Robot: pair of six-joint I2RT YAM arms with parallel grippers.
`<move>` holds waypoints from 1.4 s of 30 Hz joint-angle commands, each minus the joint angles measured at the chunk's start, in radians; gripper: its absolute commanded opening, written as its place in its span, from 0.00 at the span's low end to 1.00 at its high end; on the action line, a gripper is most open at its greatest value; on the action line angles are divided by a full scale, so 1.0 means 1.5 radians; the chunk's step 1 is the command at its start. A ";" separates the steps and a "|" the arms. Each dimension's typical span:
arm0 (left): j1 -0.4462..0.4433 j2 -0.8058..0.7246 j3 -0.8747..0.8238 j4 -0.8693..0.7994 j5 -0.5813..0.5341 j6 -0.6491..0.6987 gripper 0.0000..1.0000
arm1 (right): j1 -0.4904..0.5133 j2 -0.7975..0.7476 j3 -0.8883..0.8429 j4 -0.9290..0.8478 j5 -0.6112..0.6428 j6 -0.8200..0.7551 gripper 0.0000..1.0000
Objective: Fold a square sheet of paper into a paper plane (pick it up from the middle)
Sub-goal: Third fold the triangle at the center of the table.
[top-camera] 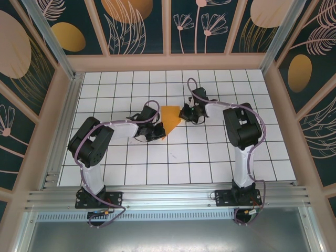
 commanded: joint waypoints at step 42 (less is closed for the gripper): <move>0.001 0.044 -0.038 -0.118 -0.090 0.012 0.02 | -0.030 -0.033 -0.080 0.039 0.047 -0.045 0.00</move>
